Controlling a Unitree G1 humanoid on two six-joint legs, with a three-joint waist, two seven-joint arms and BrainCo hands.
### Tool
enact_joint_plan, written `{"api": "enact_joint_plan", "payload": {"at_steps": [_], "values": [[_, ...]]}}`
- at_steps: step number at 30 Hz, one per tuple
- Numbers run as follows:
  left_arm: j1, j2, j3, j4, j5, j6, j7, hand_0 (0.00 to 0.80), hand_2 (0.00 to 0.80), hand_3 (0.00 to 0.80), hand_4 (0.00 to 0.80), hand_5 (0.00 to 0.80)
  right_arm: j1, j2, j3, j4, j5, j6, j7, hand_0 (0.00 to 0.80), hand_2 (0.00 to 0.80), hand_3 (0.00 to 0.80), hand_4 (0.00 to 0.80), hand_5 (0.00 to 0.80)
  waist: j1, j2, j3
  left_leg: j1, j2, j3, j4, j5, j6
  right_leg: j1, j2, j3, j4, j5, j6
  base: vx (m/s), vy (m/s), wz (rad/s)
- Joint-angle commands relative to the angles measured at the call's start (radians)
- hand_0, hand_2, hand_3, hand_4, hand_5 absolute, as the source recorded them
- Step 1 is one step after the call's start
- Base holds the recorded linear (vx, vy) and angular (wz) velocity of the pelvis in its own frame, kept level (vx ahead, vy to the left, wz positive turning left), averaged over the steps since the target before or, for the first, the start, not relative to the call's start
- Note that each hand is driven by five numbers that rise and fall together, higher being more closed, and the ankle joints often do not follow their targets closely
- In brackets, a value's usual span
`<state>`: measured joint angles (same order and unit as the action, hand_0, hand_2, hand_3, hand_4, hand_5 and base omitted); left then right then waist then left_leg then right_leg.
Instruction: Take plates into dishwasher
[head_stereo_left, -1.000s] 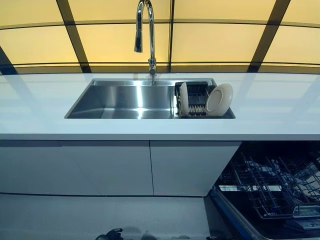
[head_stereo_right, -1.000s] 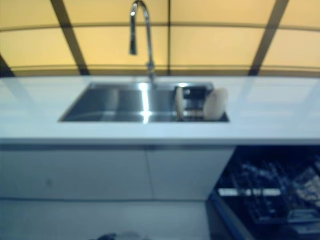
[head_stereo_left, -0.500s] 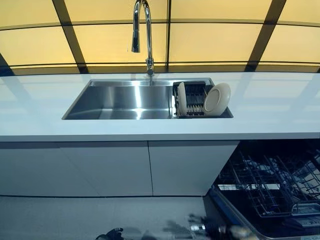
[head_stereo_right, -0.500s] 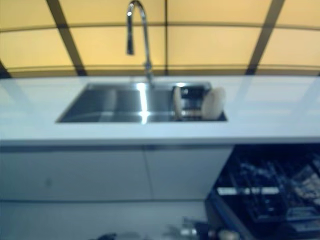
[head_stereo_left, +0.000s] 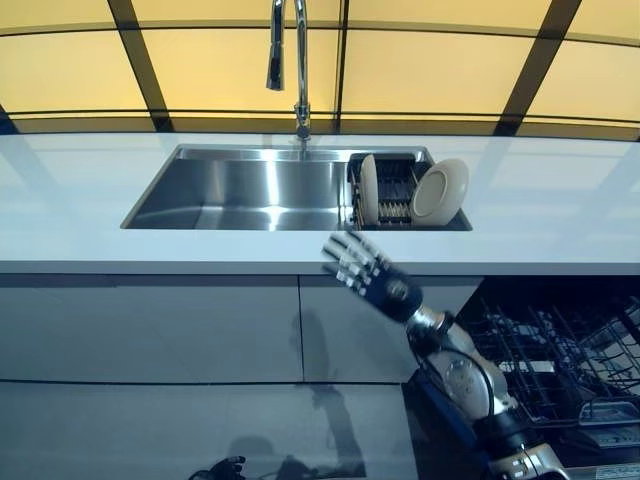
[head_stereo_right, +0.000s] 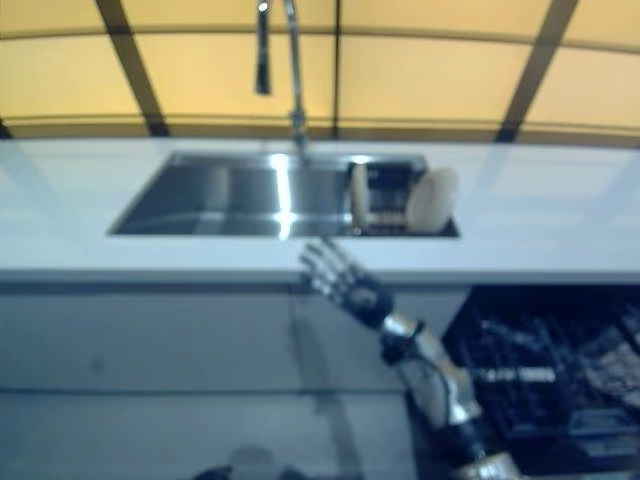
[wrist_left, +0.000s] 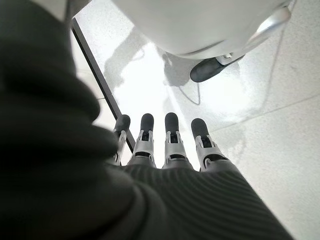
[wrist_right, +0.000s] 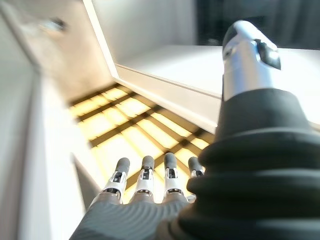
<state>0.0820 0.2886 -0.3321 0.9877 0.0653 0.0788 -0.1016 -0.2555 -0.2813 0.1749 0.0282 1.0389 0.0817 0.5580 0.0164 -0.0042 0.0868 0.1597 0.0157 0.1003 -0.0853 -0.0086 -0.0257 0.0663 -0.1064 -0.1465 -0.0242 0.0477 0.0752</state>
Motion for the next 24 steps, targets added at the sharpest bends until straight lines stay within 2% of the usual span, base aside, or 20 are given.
{"api": "enact_joint_plan", "payload": {"at_steps": [1, 4, 6, 9, 12, 14, 15, 18, 21, 24], "values": [[-0.080, 0.030, -0.031, 0.027, 0.022, 0.001, 0.007, 0.000, 0.000, 0.000, 0.000, 0.000, -0.103, 0.038, -0.076, -0.139, 0.069, -0.112, -0.086, 0.000, 0.000, 0.000, 0.000, 0.000, 0.032, -0.024, 0.025, -0.061, -0.091, -0.009, 0.077, -0.030, 0.099, -0.041, -0.075, 0.016, 0.198, 0.032, 0.060, -0.020, 0.167, -0.03], [-0.103, 0.024, -0.050, 0.072, 0.029, -0.013, 0.016, 0.000, 0.000, 0.000, 0.000, 0.000, -0.166, 0.019, -0.104, -0.136, 0.085, -0.176, -0.185, 0.000, 0.000, 0.000, 0.000, 0.000, 0.034, -0.020, 0.027, -0.069, -0.104, -0.041, 0.085, -0.033, 0.108, -0.082, -0.108, 0.037, 0.289, 0.089, 0.046, -0.008, 0.209, -0.03], [-0.115, 0.023, -0.061, 0.114, 0.034, -0.026, 0.022, 0.000, 0.000, 0.000, 0.000, 0.000, -0.209, -0.010, -0.119, -0.139, 0.063, -0.228, -0.263, 0.000, 0.000, 0.000, 0.000, 0.000, 0.028, -0.008, 0.027, -0.059, -0.103, -0.059, 0.071, -0.029, 0.110, -0.141, -0.125, 0.049, 0.409, 0.134, 0.044, 0.023, 0.232, -0.01], [-0.118, 0.027, -0.067, 0.147, 0.034, -0.017, 0.029, 0.000, 0.000, 0.000, 0.000, 0.000, -0.257, -0.049, -0.132, -0.134, 0.036, -0.271, -0.335, 0.000, 0.000, 0.000, 0.000, 0.000, 0.025, -0.008, 0.022, -0.033, -0.107, -0.065, 0.046, -0.034, 0.104, -0.192, -0.129, 0.029, 0.444, 0.163, 0.054, 0.086, 0.126, 0.08], [-0.118, 0.031, -0.066, 0.173, 0.042, -0.018, 0.031, 0.000, 0.000, 0.000, 0.000, 0.000, -0.314, -0.105, -0.146, -0.109, 0.022, -0.290, -0.382, 0.000, 0.000, 0.000, 0.000, 0.000, 0.014, -0.023, 0.020, -0.009, -0.121, -0.072, 0.030, -0.041, 0.099, -0.216, -0.093, 0.020, 0.356, 0.153, 0.057, 0.165, 0.009, 0.10], [-0.117, 0.027, -0.064, 0.200, 0.046, -0.028, 0.037, 0.000, 0.000, 0.000, 0.000, 0.000, -0.347, -0.151, -0.156, -0.093, 0.017, -0.304, -0.410, 0.000, 0.000, 0.000, 0.000, 0.000, 0.000, -0.042, 0.018, 0.005, -0.139, -0.086, 0.030, -0.054, 0.094, -0.228, -0.058, 0.019, 0.229, 0.144, 0.058, 0.268, -0.061, 0.11], [-0.114, 0.021, -0.058, 0.218, 0.054, -0.039, 0.042, 0.000, 0.000, 0.000, 0.000, 0.000, -0.363, -0.174, -0.165, -0.080, 0.022, -0.302, -0.421, 0.000, 0.000, 0.000, 0.000, 0.000, -0.008, -0.045, 0.019, 0.019, -0.146, -0.096, 0.030, -0.066, 0.090, -0.239, -0.039, 0.008, 0.149, 0.153, 0.064, 0.318, -0.073, 0.15], [-0.115, 0.010, -0.064, 0.253, 0.044, -0.062, 0.055, 0.000, 0.000, 0.000, 0.000, 0.000, -0.396, -0.217, -0.181, -0.053, 0.044, -0.289, -0.429, 0.000, 0.000, 0.000, 0.000, 0.000, -0.027, -0.050, 0.028, 0.050, -0.156, -0.117, 0.041, -0.089, 0.091, -0.294, -0.013, -0.002, 0.048, 0.181, 0.073, 0.325, -0.074, 0.26], [-0.118, 0.011, -0.061, 0.256, 0.038, -0.067, 0.055, 0.000, 0.000, 0.000, 0.000, 0.000, -0.399, -0.239, -0.187, -0.057, 0.052, -0.279, -0.426, 0.000, 0.000, 0.000, 0.000, 0.000, -0.043, -0.054, 0.044, 0.075, -0.156, -0.124, 0.082, -0.132, 0.104, -0.334, -0.016, -0.013, -0.022, 0.214, 0.080, 0.385, -0.136, 0.41], [-0.106, 0.016, -0.049, 0.260, 0.052, -0.070, 0.053, 0.000, 0.000, 0.000, 0.000, 0.000, -0.372, -0.245, -0.195, -0.076, 0.036, -0.260, -0.415, 0.000, 0.000, 0.000, 0.000, 0.000, -0.050, -0.066, 0.046, 0.097, -0.159, -0.135, 0.119, -0.179, 0.114, -0.334, -0.036, -0.005, -0.014, 0.249, 0.085, 0.447, -0.199, 0.25]]}}
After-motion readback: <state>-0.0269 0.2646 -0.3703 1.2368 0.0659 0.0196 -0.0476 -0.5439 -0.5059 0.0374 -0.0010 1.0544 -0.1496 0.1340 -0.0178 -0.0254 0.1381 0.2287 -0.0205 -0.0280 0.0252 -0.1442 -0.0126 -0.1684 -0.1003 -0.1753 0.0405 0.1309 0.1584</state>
